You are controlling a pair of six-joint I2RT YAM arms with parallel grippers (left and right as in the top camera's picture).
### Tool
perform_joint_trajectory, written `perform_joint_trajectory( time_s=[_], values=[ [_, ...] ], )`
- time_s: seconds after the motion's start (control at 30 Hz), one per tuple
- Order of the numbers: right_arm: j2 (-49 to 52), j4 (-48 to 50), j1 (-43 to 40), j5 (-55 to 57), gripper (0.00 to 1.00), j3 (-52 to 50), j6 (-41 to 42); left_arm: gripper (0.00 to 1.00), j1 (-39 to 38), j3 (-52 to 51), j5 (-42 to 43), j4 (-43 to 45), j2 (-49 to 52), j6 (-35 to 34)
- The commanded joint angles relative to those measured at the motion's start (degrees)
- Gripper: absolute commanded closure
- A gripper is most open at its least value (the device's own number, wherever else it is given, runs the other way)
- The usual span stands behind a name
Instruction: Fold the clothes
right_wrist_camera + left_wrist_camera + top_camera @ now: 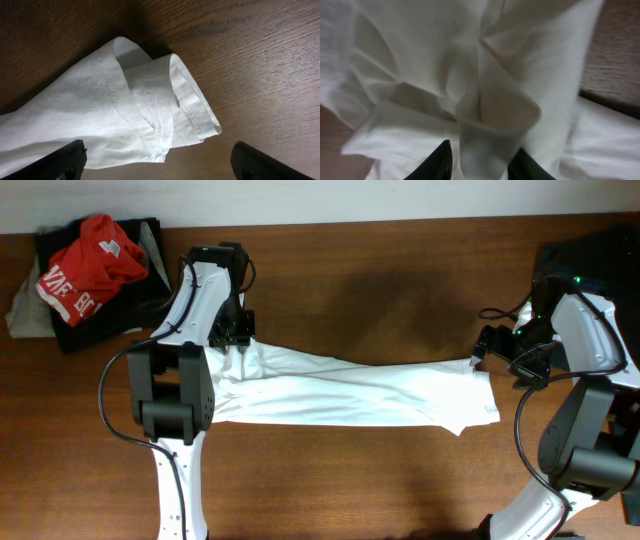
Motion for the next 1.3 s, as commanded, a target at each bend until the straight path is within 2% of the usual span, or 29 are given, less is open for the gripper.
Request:
perform_joint_trajectory(
  time_s=[0.0, 0.1, 0.13, 0.17, 0.2, 0.5, 0.83, 0.97, 1.13, 1.27],
  values=[
    [-1.29, -0.09, 0.33, 0.46, 0.05, 0.94, 0.24, 0.68, 0.42, -0.96, 0.61, 0.59, -1.44, 0.31],
    [-1.29, -0.04, 0.33, 0.48, 0.05, 0.94, 0.24, 0.75, 0.48, -0.70, 0.42, 0.66, -1.57, 0.31],
    [-1.29, -0.02, 0.33, 0.48, 0.05, 0.94, 0.24, 0.87, 0.61, -0.63, 0.24, 0.46, -1.84, 0.31],
    [-1.29, -0.02, 0.33, 0.48, 0.05, 0.94, 0.24, 0.93, 0.79, -0.61, -0.33, 0.20, -2.27, 0.28],
    [-1.29, -0.02, 0.33, 0.48, 0.05, 0.94, 0.24, 0.93, 0.90, -0.57, -1.70, -0.39, -2.89, 0.24],
    [-1.29, -0.04, 0.33, 0.46, 0.09, 0.94, 0.26, 0.94, 1.75, -0.52, -7.65, -7.54, -8.66, -4.55],
    [-1.29, 0.02, 1.99, 0.02, 0.09, 0.94, 0.24, 0.93, 4.63, -0.59, -10.56, -17.20, -8.87, -7.93],
    [-1.29, 0.59, 2.62, 0.02, 0.09, 0.94, 0.24, 0.92, 4.63, -1.86, -9.60, -17.18, -8.87, -7.96],
    [-1.29, 0.61, 2.62, 0.04, 0.10, 0.94, 0.24, 0.91, 4.63, -8.33, -9.94, -16.63, -8.87, -8.00],
    [-1.29, 0.63, 2.62, 0.04, 0.10, 0.94, 0.24, 0.87, 4.98, -14.82, -14.25, -13.90, -8.85, -11.41]
  ],
)
